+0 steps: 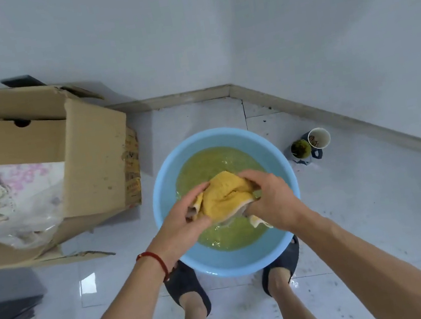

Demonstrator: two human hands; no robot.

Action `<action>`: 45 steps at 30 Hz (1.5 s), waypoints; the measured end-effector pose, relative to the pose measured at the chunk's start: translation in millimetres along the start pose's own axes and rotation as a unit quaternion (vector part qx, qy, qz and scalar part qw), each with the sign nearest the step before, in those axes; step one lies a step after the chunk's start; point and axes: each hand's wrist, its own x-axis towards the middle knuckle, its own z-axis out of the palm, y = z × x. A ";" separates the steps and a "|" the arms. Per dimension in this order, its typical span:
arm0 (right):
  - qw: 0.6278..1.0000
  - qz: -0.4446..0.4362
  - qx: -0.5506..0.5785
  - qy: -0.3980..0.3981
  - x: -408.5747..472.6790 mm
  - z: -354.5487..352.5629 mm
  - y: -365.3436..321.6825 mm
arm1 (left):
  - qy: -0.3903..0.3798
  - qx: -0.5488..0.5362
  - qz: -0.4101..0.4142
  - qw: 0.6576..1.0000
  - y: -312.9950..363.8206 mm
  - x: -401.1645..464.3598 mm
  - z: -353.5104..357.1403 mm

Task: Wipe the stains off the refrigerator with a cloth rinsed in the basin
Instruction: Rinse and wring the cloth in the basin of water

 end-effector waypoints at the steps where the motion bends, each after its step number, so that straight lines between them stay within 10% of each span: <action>1: 0.999 -0.007 0.032 -0.016 -1.2 -5.1 -4.3 | -0.044 0.012 0.002 0.999 0.3 -1.7 5.3; 11: 0.857 0.060 0.466 -0.213 -27.7 -49.3 -26.3 | 0.011 0.094 0.174 0.980 10.5 27.5 38.4; 13: 0.824 0.143 0.515 -0.190 -26.3 -38.9 -13.7 | 0.041 0.241 0.336 0.909 21.5 24.4 34.2; 16: 0.712 0.194 0.562 -0.374 -28.4 -12.1 -6.9 | 0.050 0.456 0.445 0.769 28.6 28.2 27.9; 18: 0.740 0.175 0.485 -0.431 -26.2 -5.9 -6.8 | 0.052 0.527 0.444 0.723 24.1 38.8 17.5; 21: 0.877 0.147 0.257 -0.378 -16.2 -2.8 -21.8 | 0.022 0.609 0.412 0.678 20.2 47.4 6.4; 25: 0.959 0.058 -0.158 -0.226 -0.9 16.0 -31.4 | -0.035 0.673 0.180 0.717 26.9 49.3 19.9; 34: 0.883 -0.223 -0.405 -0.082 -0.2 23.1 -6.1 | -0.292 0.174 -0.252 0.906 22.2 60.3 3.1; 39: 0.964 0.101 0.049 -0.239 -13.7 -2.7 -19.7 | -0.225 0.454 0.049 0.861 24.4 49.8 -5.1; 42: 0.867 0.240 0.372 -0.229 -25.1 -12.3 -13.1 | -0.142 0.427 0.267 0.852 23.5 38.9 -7.6; 45: 0.782 0.240 0.447 -0.363 -34.8 -2.6 -12.7 | -0.056 0.452 0.398 0.796 17.9 30.9 -7.1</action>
